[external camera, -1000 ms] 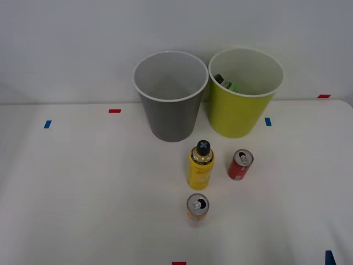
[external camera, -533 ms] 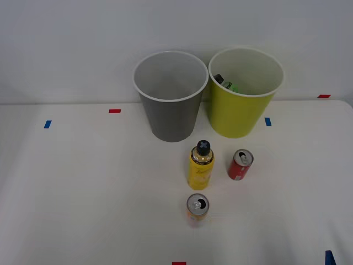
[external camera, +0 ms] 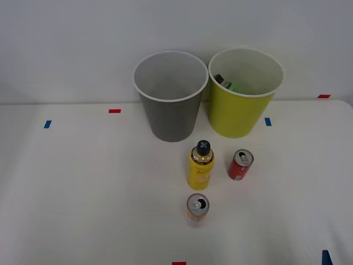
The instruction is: Put cans in the gray bin, plastic bottles in the light green bin
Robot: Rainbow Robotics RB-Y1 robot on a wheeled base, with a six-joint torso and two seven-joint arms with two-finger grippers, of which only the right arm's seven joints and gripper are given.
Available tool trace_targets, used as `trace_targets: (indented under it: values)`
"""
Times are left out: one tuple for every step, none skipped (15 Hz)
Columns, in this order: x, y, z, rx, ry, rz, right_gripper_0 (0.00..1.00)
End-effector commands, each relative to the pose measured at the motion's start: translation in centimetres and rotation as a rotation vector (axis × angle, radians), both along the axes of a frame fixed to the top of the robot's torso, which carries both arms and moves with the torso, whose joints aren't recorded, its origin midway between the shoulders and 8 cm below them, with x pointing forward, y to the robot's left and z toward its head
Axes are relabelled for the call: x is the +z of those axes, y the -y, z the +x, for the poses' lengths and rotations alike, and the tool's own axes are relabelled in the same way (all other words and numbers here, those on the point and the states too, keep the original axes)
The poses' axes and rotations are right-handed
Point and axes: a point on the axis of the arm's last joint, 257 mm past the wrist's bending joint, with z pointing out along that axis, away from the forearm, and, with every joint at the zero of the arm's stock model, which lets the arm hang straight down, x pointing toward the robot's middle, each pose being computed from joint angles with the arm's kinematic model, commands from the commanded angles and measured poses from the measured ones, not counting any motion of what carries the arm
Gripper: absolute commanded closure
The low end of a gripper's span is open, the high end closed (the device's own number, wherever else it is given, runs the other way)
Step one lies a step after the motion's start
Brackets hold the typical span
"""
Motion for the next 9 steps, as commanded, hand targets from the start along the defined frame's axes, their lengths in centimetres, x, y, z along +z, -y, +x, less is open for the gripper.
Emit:
trace_targets:
  values:
    - [0.4,-1.9,-0.5,0.039,0.035,0.05,0.0]
    - [0.4,-2.8,-0.1,0.077,0.037,0.022,0.0]
    - [0.3,-3.5,0.4,0.114,0.036,-0.01,0.0]
    - [0.1,-3.9,0.8,0.136,0.033,-0.011,0.0]
    - [-0.4,-4.3,1.0,0.154,0.027,-0.003,0.0]
    - [-0.8,-4.7,1.5,0.174,0.025,-0.003,0.0]
    - [-0.9,-5.1,2.3,0.193,0.034,-0.012,0.0]
    - [-0.8,-5.3,3.2,0.203,0.05,-0.02,0.0]
    - [-1.1,-5.7,4.1,0.217,0.045,-0.025,0.0]
